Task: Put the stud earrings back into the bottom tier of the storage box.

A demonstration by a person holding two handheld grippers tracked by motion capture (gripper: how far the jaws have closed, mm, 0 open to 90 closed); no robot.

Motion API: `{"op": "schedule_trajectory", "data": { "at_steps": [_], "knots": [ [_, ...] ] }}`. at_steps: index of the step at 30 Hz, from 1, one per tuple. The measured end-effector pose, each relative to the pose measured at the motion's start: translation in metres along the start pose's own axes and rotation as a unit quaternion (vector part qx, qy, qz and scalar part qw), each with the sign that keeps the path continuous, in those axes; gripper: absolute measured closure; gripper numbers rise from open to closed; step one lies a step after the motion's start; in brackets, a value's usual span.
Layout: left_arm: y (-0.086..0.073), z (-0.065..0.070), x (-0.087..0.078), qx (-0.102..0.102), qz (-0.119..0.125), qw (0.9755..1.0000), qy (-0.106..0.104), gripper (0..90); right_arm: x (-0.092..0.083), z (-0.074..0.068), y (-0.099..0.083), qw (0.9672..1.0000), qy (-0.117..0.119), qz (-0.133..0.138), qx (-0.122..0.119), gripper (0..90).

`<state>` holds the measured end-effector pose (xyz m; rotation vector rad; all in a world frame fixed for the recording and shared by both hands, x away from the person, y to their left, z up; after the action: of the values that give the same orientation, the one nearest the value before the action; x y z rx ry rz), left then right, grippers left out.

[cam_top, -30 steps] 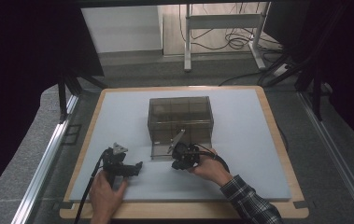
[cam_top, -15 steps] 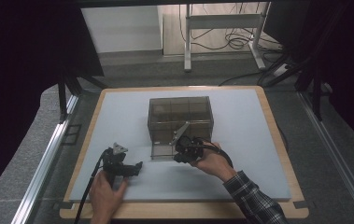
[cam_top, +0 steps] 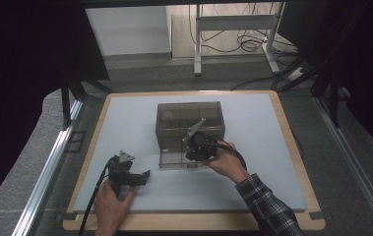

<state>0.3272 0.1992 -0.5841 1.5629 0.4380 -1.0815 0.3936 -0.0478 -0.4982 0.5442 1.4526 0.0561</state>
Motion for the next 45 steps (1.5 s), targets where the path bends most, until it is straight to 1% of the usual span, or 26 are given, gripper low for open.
{"op": "schedule_trajectory", "data": {
  "at_steps": [6,8,15,23,38,41,45],
  "knots": [
    [0.0,0.0,0.0,0.0,0.0,1.0,0.0,0.0,0.006,0.007,0.001,1.0,-0.005,0.001,0.007,84.5],
    [0.0,0.0,0.0,-0.002,0.0,1.0,0.0,0.0,0.009,0.008,0.002,0.9999,-0.006,0.0,0.009,84.5],
    [0.0,0.0,0.0,0.0,-0.002,1.0,0.0,0.0,0.016,0.012,0.003,0.9999,-0.009,0.001,0.013,84.5],
    [0.0,0.0,0.0,-0.001,-0.002,1.0,-0.001,0.0,0.028,0.017,0.001,0.9998,-0.011,-0.007,0.017,84.5],
    [0.0,0.0,0.0,-0.001,-0.002,1.0,-0.001,0.0,0.044,0.023,0.001,0.9995,-0.016,-0.018,0.02,83.4],
    [0.0,0.0,0.0,-0.001,-0.002,1.0,-0.001,0.0,0.046,0.023,0.001,0.9995,-0.016,-0.021,0.019,80.8],
    [0.0,0.0,0.0,-0.001,-0.002,1.0,-0.001,0.0,0.044,0.023,0.002,0.9995,-0.018,-0.018,0.019,80.3]
  ]
}}
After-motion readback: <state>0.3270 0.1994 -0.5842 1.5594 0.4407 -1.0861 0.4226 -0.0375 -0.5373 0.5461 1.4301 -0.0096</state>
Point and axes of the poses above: each handheld gripper's, and its own axes: x roughly forward along the jaws, y roughly out of its top, z roughly to its right, the point moved 4 cm from there along x, roughly forward along the jaws, and after that the axes turned 8 degrees about -z, right-handed, at the moved point
